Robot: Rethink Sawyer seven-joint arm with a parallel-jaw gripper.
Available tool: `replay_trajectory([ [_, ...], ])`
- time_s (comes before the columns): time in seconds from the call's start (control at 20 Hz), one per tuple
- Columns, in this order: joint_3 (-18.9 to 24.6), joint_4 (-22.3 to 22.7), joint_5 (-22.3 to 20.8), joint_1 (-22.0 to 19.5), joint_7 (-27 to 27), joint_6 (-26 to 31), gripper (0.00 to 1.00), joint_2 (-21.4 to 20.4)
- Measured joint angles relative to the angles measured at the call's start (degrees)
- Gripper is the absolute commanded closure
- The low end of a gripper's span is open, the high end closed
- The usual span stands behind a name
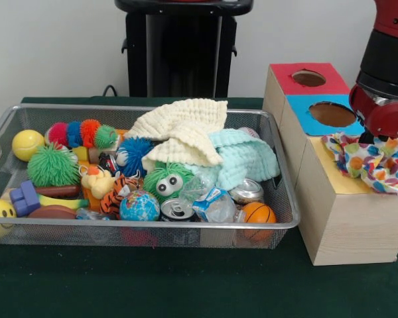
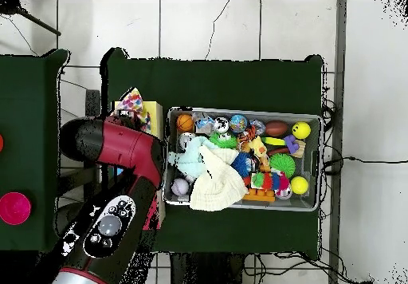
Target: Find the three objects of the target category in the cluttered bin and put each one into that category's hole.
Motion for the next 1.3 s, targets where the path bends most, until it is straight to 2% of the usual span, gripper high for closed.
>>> replay_trajectory([
  [0.4,0.12,1.54,0.78,1.13,0.0,-0.45,1.0,0.05],
  [0.75,0.14,2.66,2.19,1.85,0.0,-3.3,1.0,0.32],
  [0.95,0.16,2.84,2.81,2.74,0.0,-7.29,1.0,1.61],
  [1.0,0.27,2.94,3.0,3.21,0.0,-10.13,1.0,2.46],
  [1.3,1.33,3.47,3.07,3.3,0.0,-15.34,1.0,3.02],
])
